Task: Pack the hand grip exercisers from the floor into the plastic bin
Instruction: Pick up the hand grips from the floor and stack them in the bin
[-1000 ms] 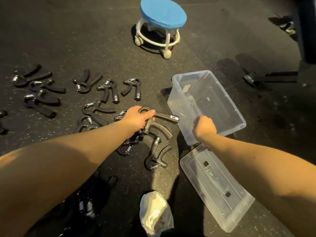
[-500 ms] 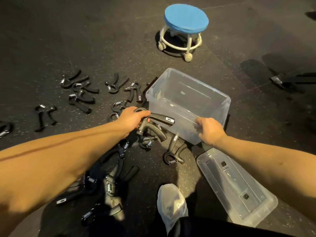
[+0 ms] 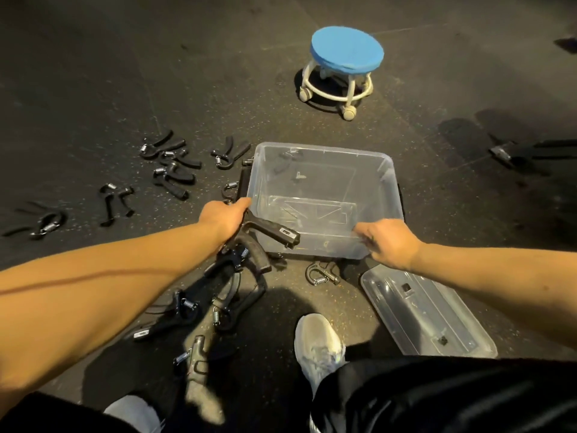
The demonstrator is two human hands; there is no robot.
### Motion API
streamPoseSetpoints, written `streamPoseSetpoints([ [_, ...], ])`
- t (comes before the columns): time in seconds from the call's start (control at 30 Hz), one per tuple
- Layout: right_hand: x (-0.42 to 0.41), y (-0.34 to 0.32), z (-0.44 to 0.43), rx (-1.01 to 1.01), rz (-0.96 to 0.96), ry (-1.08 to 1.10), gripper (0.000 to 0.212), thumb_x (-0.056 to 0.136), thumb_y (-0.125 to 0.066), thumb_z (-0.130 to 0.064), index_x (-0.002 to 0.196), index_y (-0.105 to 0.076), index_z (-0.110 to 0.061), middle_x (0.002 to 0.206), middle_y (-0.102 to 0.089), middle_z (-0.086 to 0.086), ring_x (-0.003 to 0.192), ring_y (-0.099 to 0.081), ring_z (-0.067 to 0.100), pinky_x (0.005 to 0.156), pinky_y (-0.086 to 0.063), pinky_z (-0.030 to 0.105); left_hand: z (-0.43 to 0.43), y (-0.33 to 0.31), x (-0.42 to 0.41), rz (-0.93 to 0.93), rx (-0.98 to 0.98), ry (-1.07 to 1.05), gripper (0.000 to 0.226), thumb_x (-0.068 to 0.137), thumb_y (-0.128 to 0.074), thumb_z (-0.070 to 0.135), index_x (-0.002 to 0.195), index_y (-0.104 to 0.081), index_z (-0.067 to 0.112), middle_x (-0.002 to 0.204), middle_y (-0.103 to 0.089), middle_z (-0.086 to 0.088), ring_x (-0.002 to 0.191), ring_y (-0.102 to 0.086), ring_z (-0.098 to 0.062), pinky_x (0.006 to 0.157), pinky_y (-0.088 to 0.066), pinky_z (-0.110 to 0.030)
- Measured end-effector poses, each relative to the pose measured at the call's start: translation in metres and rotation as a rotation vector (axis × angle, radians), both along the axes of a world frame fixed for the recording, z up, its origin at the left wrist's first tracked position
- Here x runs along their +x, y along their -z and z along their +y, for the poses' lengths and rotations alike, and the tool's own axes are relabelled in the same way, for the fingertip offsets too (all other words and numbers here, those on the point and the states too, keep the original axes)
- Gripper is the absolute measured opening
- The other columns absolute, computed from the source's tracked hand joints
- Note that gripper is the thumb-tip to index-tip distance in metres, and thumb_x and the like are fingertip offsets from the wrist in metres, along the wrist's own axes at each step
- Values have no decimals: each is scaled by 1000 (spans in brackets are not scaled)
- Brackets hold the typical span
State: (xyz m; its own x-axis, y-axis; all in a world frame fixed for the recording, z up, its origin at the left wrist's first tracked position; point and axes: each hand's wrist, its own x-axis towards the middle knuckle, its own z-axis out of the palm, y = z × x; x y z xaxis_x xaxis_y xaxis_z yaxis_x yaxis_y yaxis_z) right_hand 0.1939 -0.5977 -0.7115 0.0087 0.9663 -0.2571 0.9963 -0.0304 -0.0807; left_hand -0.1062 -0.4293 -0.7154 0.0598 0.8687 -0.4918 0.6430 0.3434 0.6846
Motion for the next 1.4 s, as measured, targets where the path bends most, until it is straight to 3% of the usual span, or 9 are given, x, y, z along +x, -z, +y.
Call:
streamPoseSetpoints([
  [0.2, -10, -24, -23, -83, -101, -57, 15, 81, -63, -8, 89, -59, -19, 80, -68, 1, 72, -63, 23, 64, -52, 33, -13, 1, -8, 31, -117, 98, 59, 72, -73, 53, 102, -69, 2, 99, -72, -12, 90, -68, -31, 89, -55, -40],
  [0.43, 11, -38, -33, -55, -178, -111, 14, 91, -61, -16, 104, -62, -21, 86, -71, 2, 75, -66, 21, 73, -58, 38, -18, -5, 23, 183, -172, 382, 57, 73, -70, 52, 101, -71, 2, 78, -65, -7, 68, -60, -19, 53, -38, -27],
  [0.53, 31, -27, -29, -73, -210, -103, 20, 95, -57, -17, 113, -62, -22, 92, -72, 3, 82, -69, 24, 80, -58, 40, -13, 9, 47, 172, -181, 371, 57, 72, -72, 48, 103, -71, 0, 82, -67, -10, 74, -63, -23, 61, -44, -31],
  [0.7, 75, -5, -24, -7, -209, -6, 15, 95, -56, -14, 106, -64, -20, 90, -73, 6, 79, -68, 27, 70, -54, 35, -1, 23, 105, 159, -80, 334, 57, 78, -72, 44, 107, -68, -4, 97, -69, -17, 90, -66, -35, 68, -44, -35],
  [0.87, 110, 32, -39, 142, -19, 149, 50, 82, -73, -26, 130, -59, -17, 118, -69, 7, 111, -63, 28, 99, -50, 43, 5, 34, 160, 230, 21, 341, 55, 80, -72, 48, 107, -66, 0, 96, -64, -14, 80, -57, -32, 70, -43, -35],
  [1.0, 96, 76, -84, 507, 250, 523, 59, 86, -71, -13, 141, -49, -6, 142, -52, 11, 133, -46, 28, 116, -35, 42, 15, 38, 194, 268, 73, 387, 52, 80, -73, 46, 106, -66, 1, 99, -65, -15, 82, -56, -31, 73, -45, -34],
  [1.17, 66, 128, -115, 544, 258, 958, 50, 88, -68, -19, 134, -49, -10, 132, -51, 9, 125, -43, 27, 107, -38, 43, 20, 50, 218, 298, 61, 422, 62, 78, -74, 49, 114, -65, -2, 102, -65, -13, 90, -60, -33, 76, -47, -34],
  [1.3, 56, 165, -112, 190, 280, 954, 24, 86, -70, -39, 97, -57, -23, 99, -56, -2, 100, -56, 22, 82, -52, 38, 28, 45, 227, 341, 72, 452, 69, 79, -73, 49, 120, -63, -5, 116, -67, -19, 105, -64, -35, 83, -48, -35],
  [1.4, 52, 179, -102, 8, 341, 933, 29, 80, -69, -55, 89, -59, -29, 89, -61, -9, 86, -62, 17, 70, -53, 32, 28, 46, 232, 331, 65, 481, 66, 79, -73, 47, 118, -63, -5, 109, -66, -16, 99, -63, -34, 84, -49, -35],
])
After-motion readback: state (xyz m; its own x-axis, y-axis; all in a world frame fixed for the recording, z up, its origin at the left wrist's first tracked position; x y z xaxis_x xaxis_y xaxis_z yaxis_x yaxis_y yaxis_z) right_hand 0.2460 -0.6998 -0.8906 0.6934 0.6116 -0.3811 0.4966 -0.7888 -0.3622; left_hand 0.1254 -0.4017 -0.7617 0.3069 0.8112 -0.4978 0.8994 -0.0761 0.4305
